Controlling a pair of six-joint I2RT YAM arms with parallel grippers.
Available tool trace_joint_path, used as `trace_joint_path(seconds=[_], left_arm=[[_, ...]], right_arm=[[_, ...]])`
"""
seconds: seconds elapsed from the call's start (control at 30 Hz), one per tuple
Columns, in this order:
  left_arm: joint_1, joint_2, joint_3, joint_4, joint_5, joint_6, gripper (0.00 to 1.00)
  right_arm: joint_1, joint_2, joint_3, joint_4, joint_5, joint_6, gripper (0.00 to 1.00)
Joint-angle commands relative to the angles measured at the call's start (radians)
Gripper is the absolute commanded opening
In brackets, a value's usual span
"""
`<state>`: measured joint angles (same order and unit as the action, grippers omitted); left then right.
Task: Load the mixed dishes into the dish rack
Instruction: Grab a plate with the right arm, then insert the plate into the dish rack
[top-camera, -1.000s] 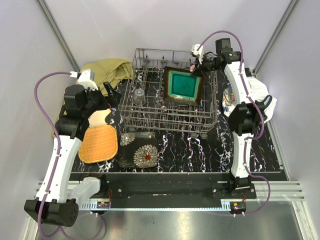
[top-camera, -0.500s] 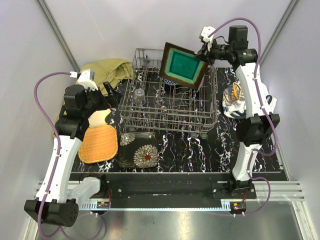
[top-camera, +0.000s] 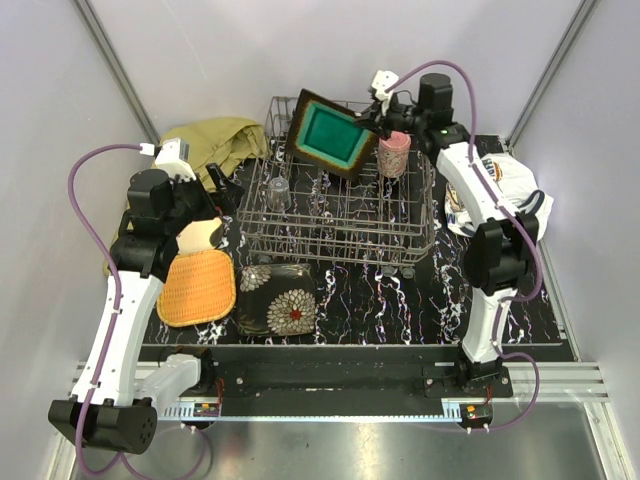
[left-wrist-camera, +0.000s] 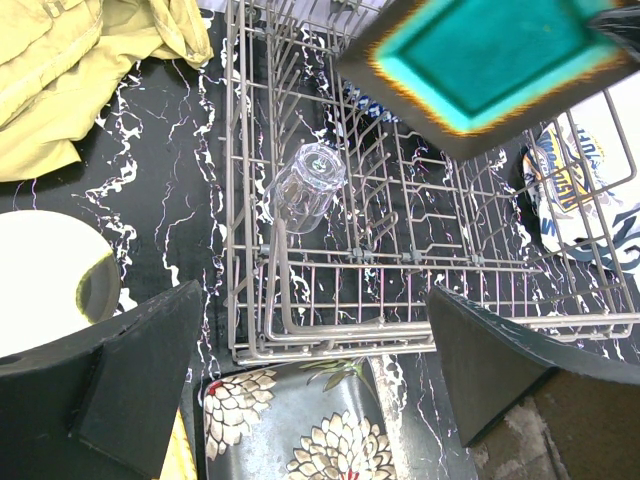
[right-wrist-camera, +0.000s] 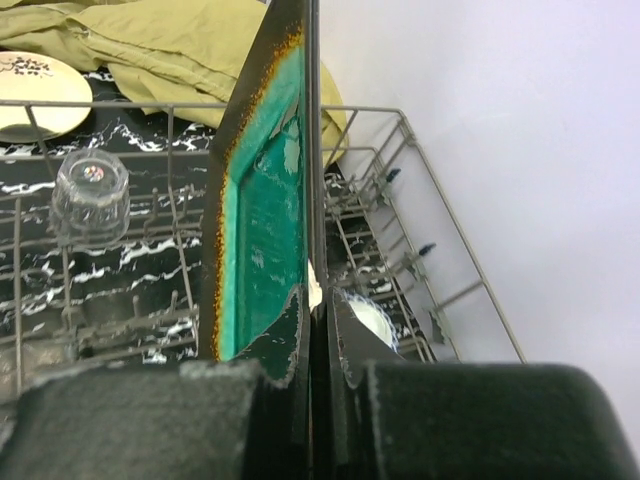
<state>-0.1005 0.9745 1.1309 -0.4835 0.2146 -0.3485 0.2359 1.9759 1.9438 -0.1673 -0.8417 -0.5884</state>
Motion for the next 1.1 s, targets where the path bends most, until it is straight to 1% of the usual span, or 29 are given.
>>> trace_joint_path(seconds=[0.0, 0.07, 0.2, 0.3, 0.5, 0.7, 0.73, 0.93, 1.07], left_arm=[[0.005, -0.025, 0.024, 0.037, 0.014, 0.000, 0.99], [0.004, -0.028, 0.026, 0.034, 0.012, 0.003, 0.99], [0.005, -0.025, 0.029, 0.029, 0.011, 0.009, 0.99], [0.005, -0.026, 0.024, 0.033, 0.023, 0.000, 0.99], [0.005, -0.030, 0.021, 0.029, 0.026, 0.006, 0.99], [0.005, -0.022, 0.018, 0.031, 0.023, 0.009, 0.99], [0.005, -0.019, 0.018, 0.033, 0.026, 0.009, 0.99], [0.005, -0.011, 0.018, 0.037, 0.028, 0.008, 0.99], [0.005, -0.010, 0.015, 0.040, 0.028, 0.009, 0.99]], right_arm=[[0.052, -0.029, 0.067, 0.353, 0.030, 0.032, 0.00], [0.071, -0.015, 0.078, 0.354, 0.062, 0.013, 0.00], [0.100, 0.027, 0.118, 0.348, 0.073, -0.022, 0.00], [0.120, 0.064, 0.167, 0.301, 0.076, -0.082, 0.00], [0.131, 0.141, 0.288, 0.201, 0.006, -0.137, 0.00], [0.131, 0.181, 0.389, 0.013, -0.028, -0.241, 0.00], [0.131, 0.182, 0.409, -0.042, -0.027, -0.255, 0.00], [0.132, 0.164, 0.428, -0.167, -0.036, -0.349, 0.00], [0.131, 0.187, 0.457, -0.225, -0.068, -0.357, 0.00]])
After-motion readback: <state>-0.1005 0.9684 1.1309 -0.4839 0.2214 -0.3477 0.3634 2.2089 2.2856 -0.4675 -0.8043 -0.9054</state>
